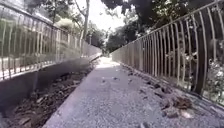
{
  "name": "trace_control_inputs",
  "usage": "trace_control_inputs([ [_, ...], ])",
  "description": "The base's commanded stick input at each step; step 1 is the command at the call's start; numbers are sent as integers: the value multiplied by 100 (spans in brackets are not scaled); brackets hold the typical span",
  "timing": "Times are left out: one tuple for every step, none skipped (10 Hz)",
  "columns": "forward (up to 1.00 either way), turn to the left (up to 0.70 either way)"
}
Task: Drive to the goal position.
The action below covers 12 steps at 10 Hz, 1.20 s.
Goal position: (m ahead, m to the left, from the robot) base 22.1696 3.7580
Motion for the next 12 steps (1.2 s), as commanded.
trace_control_inputs([
  [50, -50],
  [50, -6],
  [50, 0],
  [50, 0],
  [50, 0],
  [50, 0],
  [50, 0],
  [50, 0],
  [50, 0],
  [50, 0],
  [50, 0],
  [50, 0],
])
